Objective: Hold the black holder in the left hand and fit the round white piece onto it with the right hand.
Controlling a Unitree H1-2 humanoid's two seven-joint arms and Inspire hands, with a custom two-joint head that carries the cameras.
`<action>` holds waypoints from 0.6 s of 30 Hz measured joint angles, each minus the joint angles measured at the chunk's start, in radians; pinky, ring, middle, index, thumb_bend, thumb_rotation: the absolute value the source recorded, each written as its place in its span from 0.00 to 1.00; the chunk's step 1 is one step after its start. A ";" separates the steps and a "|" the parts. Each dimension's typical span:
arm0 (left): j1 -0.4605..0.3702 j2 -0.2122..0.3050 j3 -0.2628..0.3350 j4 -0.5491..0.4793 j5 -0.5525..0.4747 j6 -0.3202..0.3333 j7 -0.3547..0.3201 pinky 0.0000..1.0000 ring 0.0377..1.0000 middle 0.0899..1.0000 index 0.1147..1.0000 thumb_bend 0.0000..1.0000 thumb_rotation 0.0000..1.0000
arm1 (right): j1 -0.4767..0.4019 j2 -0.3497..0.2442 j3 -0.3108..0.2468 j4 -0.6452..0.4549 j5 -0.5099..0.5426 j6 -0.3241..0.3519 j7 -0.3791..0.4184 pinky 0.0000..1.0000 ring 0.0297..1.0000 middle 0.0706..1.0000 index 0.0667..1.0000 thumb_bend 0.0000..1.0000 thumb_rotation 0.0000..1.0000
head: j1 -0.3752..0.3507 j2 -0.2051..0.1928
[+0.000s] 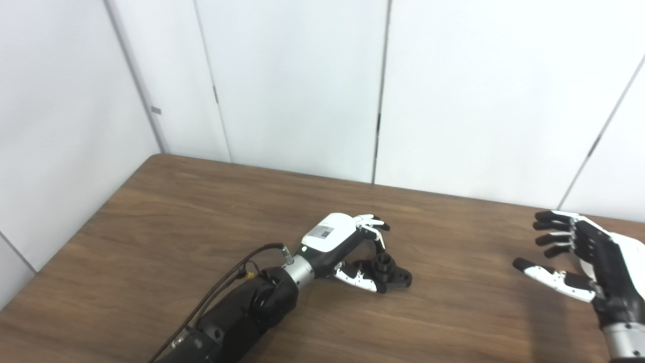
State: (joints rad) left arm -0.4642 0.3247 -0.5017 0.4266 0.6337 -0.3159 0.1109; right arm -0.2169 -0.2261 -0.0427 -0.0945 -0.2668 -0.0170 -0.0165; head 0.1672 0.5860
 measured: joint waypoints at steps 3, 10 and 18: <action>-0.007 -0.002 -0.029 0.001 0.001 -0.008 -0.001 0.72 0.90 0.83 0.42 0.52 0.08 | -0.001 0.001 0.007 -0.001 -0.019 -0.003 -0.009 0.47 0.56 0.63 0.64 0.57 0.01 | -0.053 0.015; -0.016 -0.006 -0.058 0.001 0.000 -0.016 -0.010 0.72 0.90 0.83 0.42 0.52 0.08 | -0.003 0.022 0.022 -0.009 -0.040 -0.001 -0.020 0.47 0.57 0.63 0.64 0.57 0.04 | -0.161 0.038; -0.027 0.005 -0.074 0.013 0.000 -0.020 -0.010 0.74 0.90 0.84 0.42 0.52 0.08 | -0.021 0.039 0.028 -0.014 -0.061 0.011 -0.022 0.45 0.56 0.63 0.65 0.57 0.09 | -0.241 0.048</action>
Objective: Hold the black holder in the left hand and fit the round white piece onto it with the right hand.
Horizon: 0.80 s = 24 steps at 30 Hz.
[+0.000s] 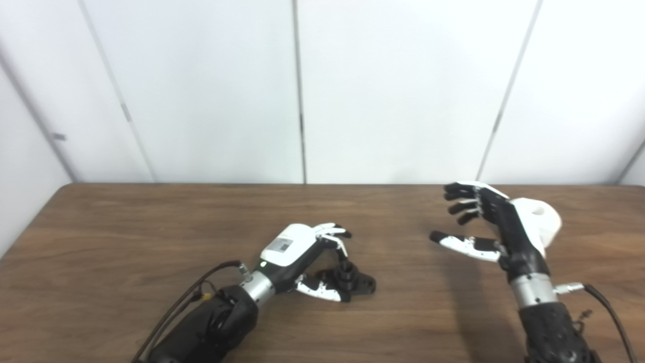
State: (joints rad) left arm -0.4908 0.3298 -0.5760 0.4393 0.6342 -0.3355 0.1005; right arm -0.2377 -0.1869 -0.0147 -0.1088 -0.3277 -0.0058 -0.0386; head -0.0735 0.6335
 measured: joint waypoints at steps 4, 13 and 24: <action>-0.010 0.007 -0.012 0.009 0.001 -0.003 0.000 0.75 0.90 0.84 0.48 0.88 0.23 | -0.005 0.000 0.000 0.000 -0.011 0.000 0.000 0.45 0.55 0.62 0.65 0.57 0.09 | -0.012 0.002; -0.017 0.016 -0.018 0.011 0.060 -0.004 0.003 0.72 0.89 0.84 0.51 1.00 0.27 | -0.012 0.003 0.000 -0.010 -0.014 0.005 0.000 0.45 0.55 0.62 0.64 0.58 0.09 | -0.069 0.003; -0.015 0.017 -0.002 0.015 0.063 -0.013 0.003 0.71 0.88 0.83 0.48 1.00 0.25 | -0.045 -0.011 -0.003 -0.023 -0.014 0.034 0.011 0.46 0.56 0.63 0.65 0.59 0.12 | -0.163 -0.015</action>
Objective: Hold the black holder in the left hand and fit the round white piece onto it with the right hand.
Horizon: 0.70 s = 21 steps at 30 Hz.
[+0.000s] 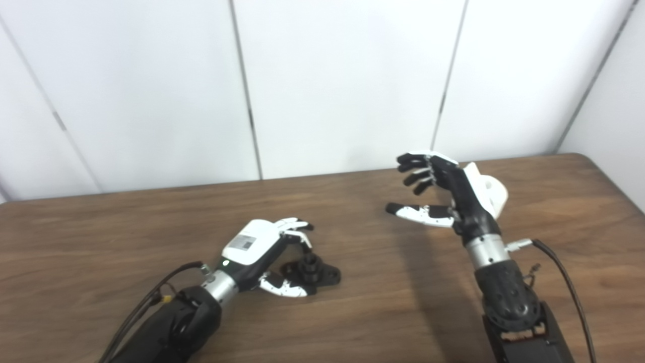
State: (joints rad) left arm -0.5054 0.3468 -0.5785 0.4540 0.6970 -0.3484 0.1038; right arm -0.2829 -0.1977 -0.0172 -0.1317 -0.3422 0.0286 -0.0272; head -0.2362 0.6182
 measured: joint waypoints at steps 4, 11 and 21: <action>0.004 0.000 0.010 0.010 0.000 -0.018 0.010 0.70 0.87 0.82 0.46 0.99 0.26 | -0.027 -0.051 -0.021 -0.030 -0.006 0.050 0.019 0.47 0.57 0.62 0.65 0.59 0.11 | -0.021 -0.006; 0.012 0.000 0.022 0.033 0.000 -0.044 0.045 0.71 0.87 0.82 0.45 0.97 0.26 | -0.069 -0.139 -0.075 -0.059 0.003 0.072 0.027 0.47 0.57 0.63 0.65 0.61 0.13 | -0.078 -0.031; 0.011 0.006 0.026 0.078 0.001 -0.097 0.091 0.70 0.86 0.81 0.45 0.97 0.25 | -0.089 -0.361 -0.062 -0.076 -0.117 0.198 0.152 0.58 0.69 0.75 0.70 0.73 0.25 | -0.158 -0.083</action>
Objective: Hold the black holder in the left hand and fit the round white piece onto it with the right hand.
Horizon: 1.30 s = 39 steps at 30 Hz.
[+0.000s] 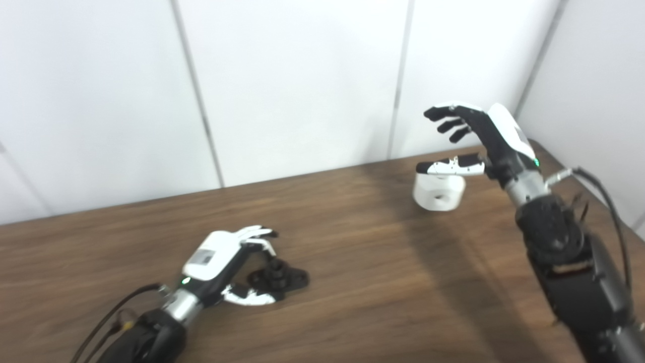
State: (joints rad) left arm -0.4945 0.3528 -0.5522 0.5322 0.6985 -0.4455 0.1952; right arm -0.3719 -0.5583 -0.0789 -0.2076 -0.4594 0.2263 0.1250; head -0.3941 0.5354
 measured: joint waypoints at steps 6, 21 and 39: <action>-0.007 0.004 -0.004 0.032 0.002 -0.034 0.016 0.72 0.86 0.82 0.45 0.96 0.24 | -0.013 -0.034 0.025 0.006 -0.044 0.044 0.045 0.66 0.75 0.77 0.71 0.78 0.22 | -0.023 -0.014; -0.012 0.009 -0.027 0.054 0.004 -0.035 0.066 0.71 0.86 0.82 0.45 0.96 0.22 | -0.076 -0.161 0.155 0.076 -0.181 0.120 0.270 0.89 0.94 0.92 0.76 0.92 0.28 | -0.046 -0.026; -0.014 0.009 -0.028 0.058 0.002 -0.035 0.070 0.69 0.86 0.82 0.44 0.98 0.23 | -0.137 -0.162 0.231 0.236 -0.204 0.116 0.319 0.78 0.92 0.92 0.79 0.97 0.28 | -0.043 -0.035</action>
State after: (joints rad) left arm -0.5082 0.3616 -0.5804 0.5903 0.7009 -0.4803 0.2652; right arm -0.5094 -0.7202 0.1525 0.0281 -0.6631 0.3422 0.4438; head -0.4372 0.5001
